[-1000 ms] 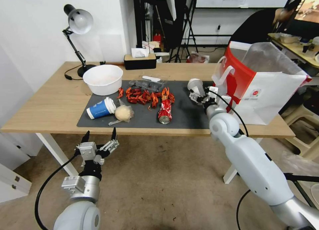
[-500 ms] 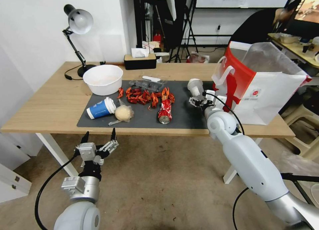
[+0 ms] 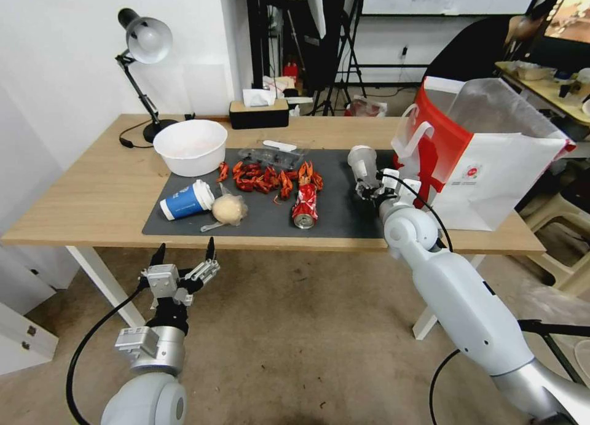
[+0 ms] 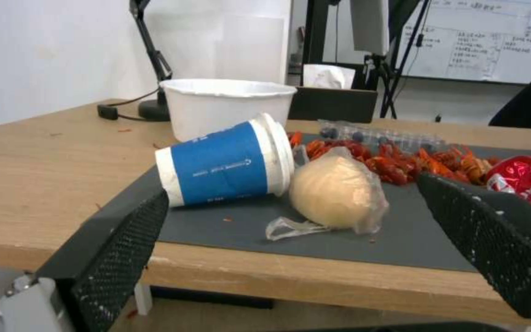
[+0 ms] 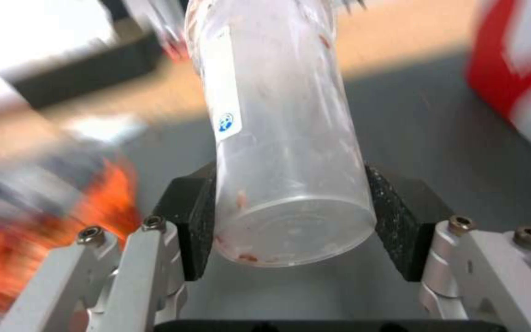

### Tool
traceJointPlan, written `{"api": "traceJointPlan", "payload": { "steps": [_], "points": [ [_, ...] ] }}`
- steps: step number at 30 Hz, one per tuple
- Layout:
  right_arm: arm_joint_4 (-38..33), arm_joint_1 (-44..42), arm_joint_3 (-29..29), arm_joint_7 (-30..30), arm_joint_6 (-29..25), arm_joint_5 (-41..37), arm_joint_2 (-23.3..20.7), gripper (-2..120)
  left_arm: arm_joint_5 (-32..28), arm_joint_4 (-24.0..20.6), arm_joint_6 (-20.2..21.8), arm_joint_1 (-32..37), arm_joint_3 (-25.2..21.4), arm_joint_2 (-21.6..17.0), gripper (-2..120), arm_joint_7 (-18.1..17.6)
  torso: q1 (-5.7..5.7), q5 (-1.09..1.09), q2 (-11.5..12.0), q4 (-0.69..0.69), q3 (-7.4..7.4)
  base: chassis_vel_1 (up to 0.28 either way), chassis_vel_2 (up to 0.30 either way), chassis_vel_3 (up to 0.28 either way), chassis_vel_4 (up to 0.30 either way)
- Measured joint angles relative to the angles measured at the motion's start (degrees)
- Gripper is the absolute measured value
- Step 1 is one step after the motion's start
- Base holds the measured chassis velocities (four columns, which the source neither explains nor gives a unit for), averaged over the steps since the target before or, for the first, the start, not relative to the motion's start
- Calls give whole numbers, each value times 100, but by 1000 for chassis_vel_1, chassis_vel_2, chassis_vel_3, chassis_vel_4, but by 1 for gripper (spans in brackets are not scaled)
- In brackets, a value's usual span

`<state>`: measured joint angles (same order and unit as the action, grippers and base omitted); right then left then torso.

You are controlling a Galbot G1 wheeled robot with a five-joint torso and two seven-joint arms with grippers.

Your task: Pick up the trash from the table and place it into the takeout bag.

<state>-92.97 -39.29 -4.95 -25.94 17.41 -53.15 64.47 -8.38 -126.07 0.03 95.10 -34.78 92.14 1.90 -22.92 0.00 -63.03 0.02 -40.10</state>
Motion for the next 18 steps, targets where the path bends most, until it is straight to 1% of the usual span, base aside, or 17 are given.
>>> {"api": "traceJointPlan", "payload": {
  "steps": [1, 2, 3, 4, 5, 6, 9, 10, 12, 13, 15, 16, 17, 18],
  "points": [
    [0, 0, 0, 0, 0, 0, 0, 52, 0, 0, 0, 0, 0, 0, 100, 0, 0, 0, 0, 0, 0, 0, 0, 0, 0],
    [-65, -22, -18, 157, -176, -16, -21, 52, 1, 1, 0, -1, -1, 0, 100, 0, 0, 0, 0, -1, 0, 0, 0, 0, 0],
    [-215, -67, -56, 486, -482, -53, -59, 52, 3, 1, 0, -3, 0, 0, 100, -1, 0, 0, 0, -2, 0, 0, 0, 0, 0],
    [-363, -102, -104, 712, -657, -89, -85, 52, 7, 2, 0, -7, 1, 0, 100, -1, 0, 1, 0, -2, 0, 0, 0, 0, 0],
    [-363, -102, -104, 712, -657, -89, -85, 52, 7, 2, 0, -7, 1, 0, 100, -1, 0, 1, 0, -2, 0, 0, 0, 0, 0],
    [-476, -128, -153, 846, -753, -107, -104, 52, 11, 4, 0, -8, 2, 0, 100, -2, 0, 1, 0, -1, 0, 0, 0, 0, 0],
    [-1069, -248, -432, 1122, -900, -76, -223, 52, 42, 30, -1, -13, 3, 0, 100, -2, 0, 0, 0, -2, 0, 0, 0, 0, 0],
    [-1069, -248, -432, 1122, -900, -76, -223, 52, 42, 30, -1, -13, 3, 0, 100, -2, 0, 0, 0, -2, 0, 0, 0, 0, 0],
    [-1470, -286, -739, 1067, -809, 12, -315, 52, 64, 46, -9, -13, 7, 0, 100, -2, 0, -2, 0, -1, 0, 0, 0, 0, 0],
    [-1470, -286, -739, 1067, -809, 12, -315, 52, 64, 46, -9, -13, 7, 0, 100, -2, 0, -2, 0, -1, 0, 0, 0, 0, 0],
    [-1846, -326, -1129, 847, -557, 173, -447, 52, 86, 61, -28, -14, 18, 0, 100, -2, 0, 1, 0, -1, 0, 0, 0, 0, 0],
    [-1919, -326, -1231, 768, -485, 225, -491, 52, 90, 64, -31, -14, 20, 0, 100, -2, 0, 1, 0, -2, 0, 0, 0, 0, 0],
    [-2093, -325, -1463, 517, -317, 328, -628, 52, 106, 71, -46, -14, 32, 0, 100, -2, 0, 0, 0, -3, 0, 0, 0, 0, 0],
    [-2093, -325, -1463, 517, -317, 328, -628, 52, 106, 71, -46, -14, 32, 0, 100, -2, 0, 0, 0, -3, 0, 0, 0, 0, 0]
  ]
}}
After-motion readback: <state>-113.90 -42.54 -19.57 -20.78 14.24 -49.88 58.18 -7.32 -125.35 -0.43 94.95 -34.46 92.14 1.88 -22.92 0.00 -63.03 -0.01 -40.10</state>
